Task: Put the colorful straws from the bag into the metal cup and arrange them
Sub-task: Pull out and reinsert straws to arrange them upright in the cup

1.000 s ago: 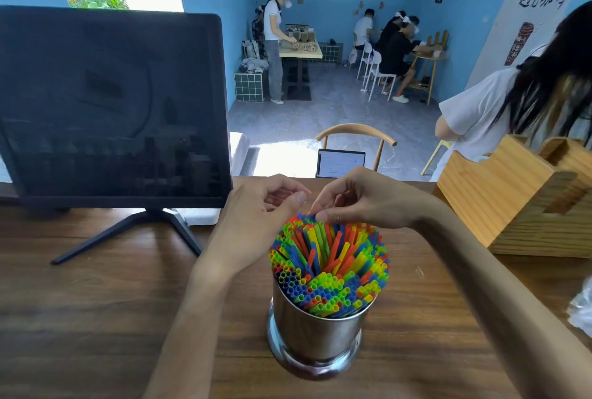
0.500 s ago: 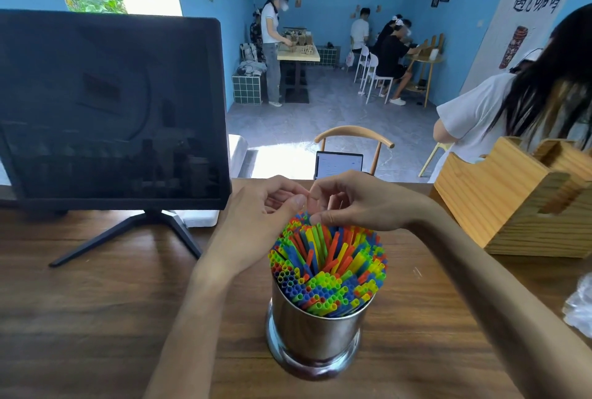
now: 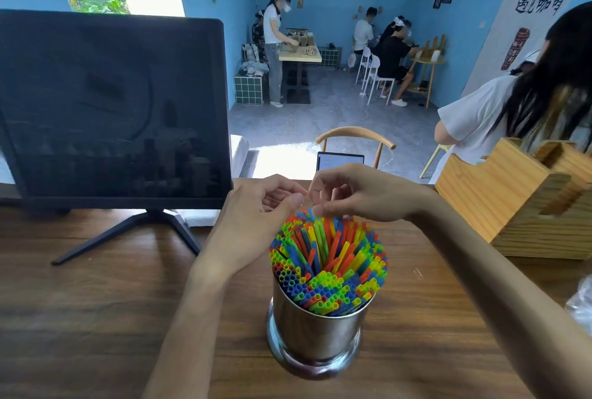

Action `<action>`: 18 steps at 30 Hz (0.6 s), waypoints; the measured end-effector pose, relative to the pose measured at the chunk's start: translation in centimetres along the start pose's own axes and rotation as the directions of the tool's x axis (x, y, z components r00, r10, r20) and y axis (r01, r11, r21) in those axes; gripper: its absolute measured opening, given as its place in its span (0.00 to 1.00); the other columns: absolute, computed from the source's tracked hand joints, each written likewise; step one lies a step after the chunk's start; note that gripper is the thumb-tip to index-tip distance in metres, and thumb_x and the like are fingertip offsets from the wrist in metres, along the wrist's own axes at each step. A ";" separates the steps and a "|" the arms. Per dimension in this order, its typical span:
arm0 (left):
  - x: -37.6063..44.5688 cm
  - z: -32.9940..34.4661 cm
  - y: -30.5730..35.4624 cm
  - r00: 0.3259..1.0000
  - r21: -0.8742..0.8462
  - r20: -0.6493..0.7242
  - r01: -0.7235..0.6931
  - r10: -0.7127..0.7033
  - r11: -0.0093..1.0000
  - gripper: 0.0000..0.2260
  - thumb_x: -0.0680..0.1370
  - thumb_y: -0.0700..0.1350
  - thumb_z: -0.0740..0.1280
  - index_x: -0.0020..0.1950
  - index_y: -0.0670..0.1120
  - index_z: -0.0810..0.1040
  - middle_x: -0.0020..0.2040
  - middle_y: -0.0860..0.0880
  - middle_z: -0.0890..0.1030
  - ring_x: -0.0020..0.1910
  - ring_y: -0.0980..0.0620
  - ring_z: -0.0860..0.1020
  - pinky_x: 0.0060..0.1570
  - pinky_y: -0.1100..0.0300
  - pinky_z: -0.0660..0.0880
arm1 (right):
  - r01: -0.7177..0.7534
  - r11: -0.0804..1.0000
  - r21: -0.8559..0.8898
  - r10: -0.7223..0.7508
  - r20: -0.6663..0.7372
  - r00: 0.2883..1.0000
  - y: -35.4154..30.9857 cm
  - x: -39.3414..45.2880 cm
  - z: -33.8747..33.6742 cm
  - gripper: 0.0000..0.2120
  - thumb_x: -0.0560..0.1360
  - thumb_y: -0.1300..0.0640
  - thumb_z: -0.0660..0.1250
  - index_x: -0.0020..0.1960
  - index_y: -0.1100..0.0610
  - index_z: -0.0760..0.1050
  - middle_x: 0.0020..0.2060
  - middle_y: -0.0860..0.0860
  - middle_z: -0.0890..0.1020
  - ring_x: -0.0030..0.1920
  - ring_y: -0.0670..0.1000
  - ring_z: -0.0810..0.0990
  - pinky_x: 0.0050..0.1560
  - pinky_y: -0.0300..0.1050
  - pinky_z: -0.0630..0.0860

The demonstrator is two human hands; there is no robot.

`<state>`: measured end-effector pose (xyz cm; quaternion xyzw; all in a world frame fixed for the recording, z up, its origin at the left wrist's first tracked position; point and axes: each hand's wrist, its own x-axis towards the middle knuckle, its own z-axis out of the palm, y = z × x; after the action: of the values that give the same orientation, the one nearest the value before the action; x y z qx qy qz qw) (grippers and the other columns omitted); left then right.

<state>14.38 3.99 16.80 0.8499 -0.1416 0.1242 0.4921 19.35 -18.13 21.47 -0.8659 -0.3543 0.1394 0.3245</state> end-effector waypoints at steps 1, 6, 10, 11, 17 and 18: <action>0.0 0.0 0.0 1.000 -0.005 0.002 0.003 -0.003 1.000 0.03 0.80 0.51 0.70 0.50 0.60 0.84 0.44 0.61 0.84 0.49 0.63 0.81 0.44 0.70 0.73 | 0.016 1.000 0.013 -0.015 -0.012 1.000 -0.1 -0.1 -0.3 0.06 0.79 0.55 0.73 0.50 0.57 0.79 0.38 0.48 0.81 0.36 0.44 0.79 0.39 0.36 0.73; 0.0 0.3 0.4 1.000 -0.033 0.009 0.011 -0.011 0.999 0.03 0.80 0.52 0.70 0.51 0.59 0.84 0.45 0.62 0.85 0.49 0.63 0.82 0.48 0.65 0.77 | 0.073 0.997 0.002 -0.072 -0.119 0.990 -0.9 -0.6 -2.0 0.05 0.76 0.56 0.76 0.48 0.56 0.81 0.40 0.54 0.84 0.40 0.53 0.83 0.44 0.46 0.79; -0.2 0.9 1.5 0.998 -0.172 0.065 -0.004 0.015 0.985 0.04 0.79 0.56 0.71 0.53 0.64 0.83 0.46 0.63 0.86 0.46 0.63 0.84 0.44 0.69 0.78 | 0.144 0.988 -0.055 -0.152 -0.213 0.965 -2.8 -1.1 -2.6 0.04 0.76 0.57 0.75 0.47 0.57 0.82 0.43 0.52 0.85 0.43 0.54 0.84 0.48 0.56 0.81; -0.3 1.2 1.8 0.996 -0.197 0.084 -0.012 0.029 0.980 0.04 0.79 0.57 0.71 0.52 0.64 0.83 0.44 0.64 0.85 0.43 0.64 0.83 0.43 0.70 0.76 | 0.161 0.984 -0.077 -0.174 -0.223 0.959 -3.3 -1.1 -2.6 0.04 0.77 0.57 0.75 0.48 0.57 0.82 0.42 0.51 0.85 0.42 0.54 0.85 0.48 0.55 0.81; -0.4 1.8 3.0 0.987 -0.159 -0.106 -0.135 0.119 0.978 0.05 0.78 0.51 0.73 0.47 0.63 0.84 0.34 0.64 0.80 0.34 0.63 0.76 0.35 0.70 0.69 | 0.211 0.965 -0.158 -0.251 -0.313 0.916 -5.8 -1.3 -1.9 0.04 0.77 0.57 0.75 0.49 0.58 0.82 0.40 0.48 0.86 0.38 0.49 0.85 0.45 0.54 0.81; -0.5 1.7 3.1 0.985 -0.182 -0.118 -0.148 0.128 0.972 0.05 0.78 0.51 0.73 0.48 0.63 0.84 0.36 0.62 0.82 0.35 0.60 0.78 0.35 0.66 0.71 | 0.219 0.965 -0.145 -0.256 -0.340 0.905 -6.0 -1.4 -1.6 0.05 0.76 0.57 0.75 0.49 0.57 0.82 0.41 0.48 0.86 0.38 0.50 0.85 0.44 0.55 0.81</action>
<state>12.95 1.07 18.28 0.7795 -0.1854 0.1887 0.5679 16.01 -16.65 26.67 -0.8427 -0.3993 -0.0787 0.3524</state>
